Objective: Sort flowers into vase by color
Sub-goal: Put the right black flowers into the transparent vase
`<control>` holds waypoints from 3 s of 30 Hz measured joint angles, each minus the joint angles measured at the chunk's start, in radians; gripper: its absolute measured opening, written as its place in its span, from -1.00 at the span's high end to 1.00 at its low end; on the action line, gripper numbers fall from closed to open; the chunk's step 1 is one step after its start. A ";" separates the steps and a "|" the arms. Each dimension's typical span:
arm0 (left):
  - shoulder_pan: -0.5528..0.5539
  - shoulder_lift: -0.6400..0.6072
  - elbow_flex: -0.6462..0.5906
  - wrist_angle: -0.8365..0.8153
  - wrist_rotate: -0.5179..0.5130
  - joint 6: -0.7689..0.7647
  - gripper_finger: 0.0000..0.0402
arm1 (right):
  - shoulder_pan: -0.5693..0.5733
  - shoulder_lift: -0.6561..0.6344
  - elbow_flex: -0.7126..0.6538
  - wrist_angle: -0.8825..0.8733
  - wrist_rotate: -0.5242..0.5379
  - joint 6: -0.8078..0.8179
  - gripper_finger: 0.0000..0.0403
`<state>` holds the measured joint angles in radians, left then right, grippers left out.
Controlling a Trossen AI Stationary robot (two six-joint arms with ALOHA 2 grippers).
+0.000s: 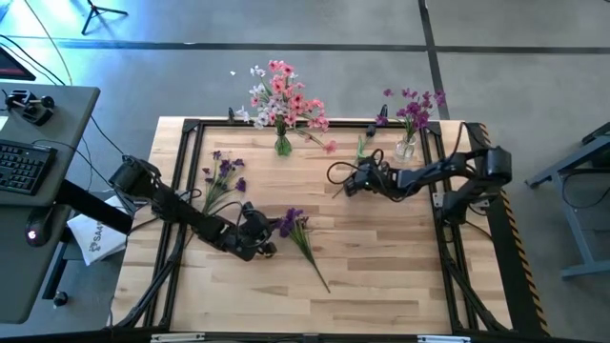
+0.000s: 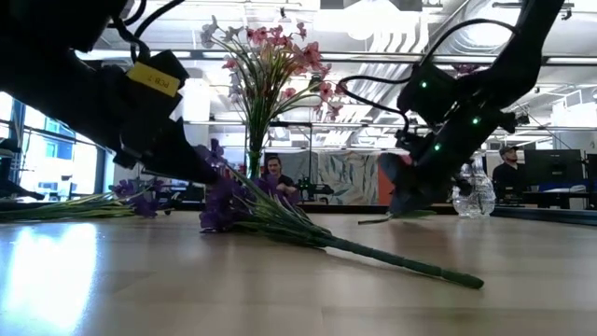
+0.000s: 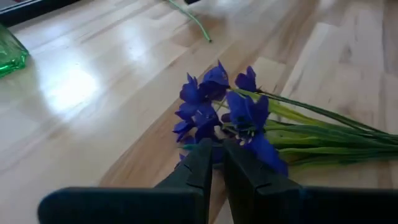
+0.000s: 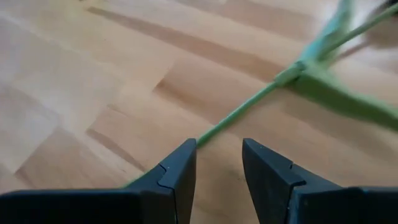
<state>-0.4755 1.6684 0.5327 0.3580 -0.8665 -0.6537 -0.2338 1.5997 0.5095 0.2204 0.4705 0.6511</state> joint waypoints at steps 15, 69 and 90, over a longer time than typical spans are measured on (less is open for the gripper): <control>0.000 0.000 0.000 0.007 -0.004 0.003 0.88 | 0.172 -0.190 0.000 -0.420 -0.277 -0.003 0.37; -0.008 -0.001 0.000 0.083 0.011 0.026 0.88 | 0.340 -0.129 -0.024 0.133 0.091 -0.179 0.97; 0.025 0.008 0.213 0.462 0.425 0.929 0.72 | 0.663 0.136 0.143 1.311 -0.376 -0.973 1.00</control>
<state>-0.4500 1.6764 0.7453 0.8204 -0.4412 0.2756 0.4288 1.7360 0.6528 1.5309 0.0941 -0.3222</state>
